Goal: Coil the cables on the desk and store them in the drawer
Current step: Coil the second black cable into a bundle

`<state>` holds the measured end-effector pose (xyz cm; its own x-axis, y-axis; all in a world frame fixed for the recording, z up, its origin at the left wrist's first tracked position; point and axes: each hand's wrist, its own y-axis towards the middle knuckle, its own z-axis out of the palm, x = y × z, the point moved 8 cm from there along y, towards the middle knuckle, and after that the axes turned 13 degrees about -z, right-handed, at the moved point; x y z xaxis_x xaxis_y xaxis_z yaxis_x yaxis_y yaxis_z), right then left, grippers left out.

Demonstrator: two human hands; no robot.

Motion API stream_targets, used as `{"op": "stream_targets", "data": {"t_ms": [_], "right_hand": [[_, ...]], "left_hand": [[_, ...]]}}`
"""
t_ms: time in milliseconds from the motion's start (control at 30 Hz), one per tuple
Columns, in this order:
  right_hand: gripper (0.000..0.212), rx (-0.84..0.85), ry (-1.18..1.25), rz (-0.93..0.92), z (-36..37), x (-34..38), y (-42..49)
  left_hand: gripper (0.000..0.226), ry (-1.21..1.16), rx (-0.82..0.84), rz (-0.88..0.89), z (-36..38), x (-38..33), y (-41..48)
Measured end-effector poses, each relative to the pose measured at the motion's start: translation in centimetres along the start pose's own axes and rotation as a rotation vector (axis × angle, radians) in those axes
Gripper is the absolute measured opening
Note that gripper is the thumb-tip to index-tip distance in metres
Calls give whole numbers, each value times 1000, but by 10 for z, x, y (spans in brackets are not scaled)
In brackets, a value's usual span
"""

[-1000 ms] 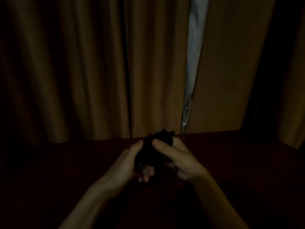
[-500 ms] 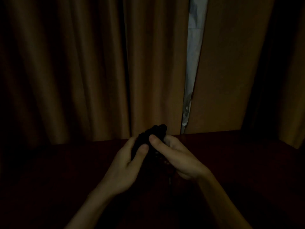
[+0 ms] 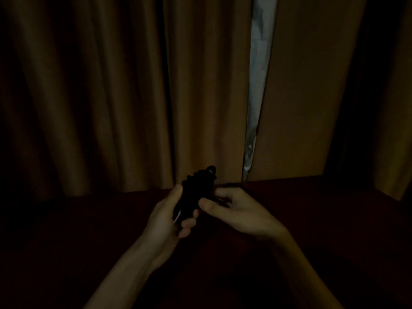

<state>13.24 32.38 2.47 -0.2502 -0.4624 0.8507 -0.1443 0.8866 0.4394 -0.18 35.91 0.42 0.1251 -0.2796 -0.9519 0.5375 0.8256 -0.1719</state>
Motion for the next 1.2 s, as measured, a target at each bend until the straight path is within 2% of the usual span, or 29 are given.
{"op": "stream_targets", "data": {"t_ms": [67, 100, 167, 233, 267, 333, 400, 433, 500, 567, 700, 800, 867, 1000, 1067, 1133, 1200], "right_hand": [[48, -28, 40, -47, 2, 3, 3], [46, -51, 62, -71, 2, 5, 4], [35, -72, 150, -71, 4, 3, 4], [27, -35, 209, -22, 11, -2, 0], [25, -26, 210, 4, 13, -4, -1], [30, -54, 241, -3, 11, -7, 0], [34, -93, 327, -14, 9, -4, 1], [35, -112, 343, -14, 9, -3, 1], [32, -152, 311, 2, 8, -3, 3], [33, -208, 218, 0, 5, -4, 4], [55, -287, 19, -64, 2, 5, 5], [47, -213, -103, -109, 11, 13, 7], [47, -139, -73, -94, 15, 11, 8], [38, 2, 205, -19, 19, 8, 0], [37, -26, 297, 7, 17, 3, -1], [32, -79, 239, -11, 12, -2, 2], [40, -105, 191, 1, 8, -8, 3]], "left_hand": [[55, -195, 133, -79, 9, 1, -3], [55, -249, 192, -116, 11, 2, -5], [58, -239, 271, -181, 11, 4, -8], [60, -125, 305, -221, 10, 7, -10], [63, -36, 288, -225, 8, 8, -9], [71, 236, 151, -155, 0, 5, -6], [71, 517, -32, -11, -5, -4, -5], [67, 577, -129, 76, -8, -11, -6], [51, 532, -231, 216, -16, -21, -10], [41, 518, -185, 283, -9, -24, -14], [40, 368, -42, 194, 2, -20, -13], [46, 349, -83, 144, -6, -18, -9], [48, 340, -115, 137, -12, -19, -6], [60, 209, -51, 113, -16, -21, -5], [61, 135, -5, 90, -17, -22, -6], [59, 108, 61, 77, -13, -21, -7], [56, 105, 123, 51, -8, -20, -9]]}}
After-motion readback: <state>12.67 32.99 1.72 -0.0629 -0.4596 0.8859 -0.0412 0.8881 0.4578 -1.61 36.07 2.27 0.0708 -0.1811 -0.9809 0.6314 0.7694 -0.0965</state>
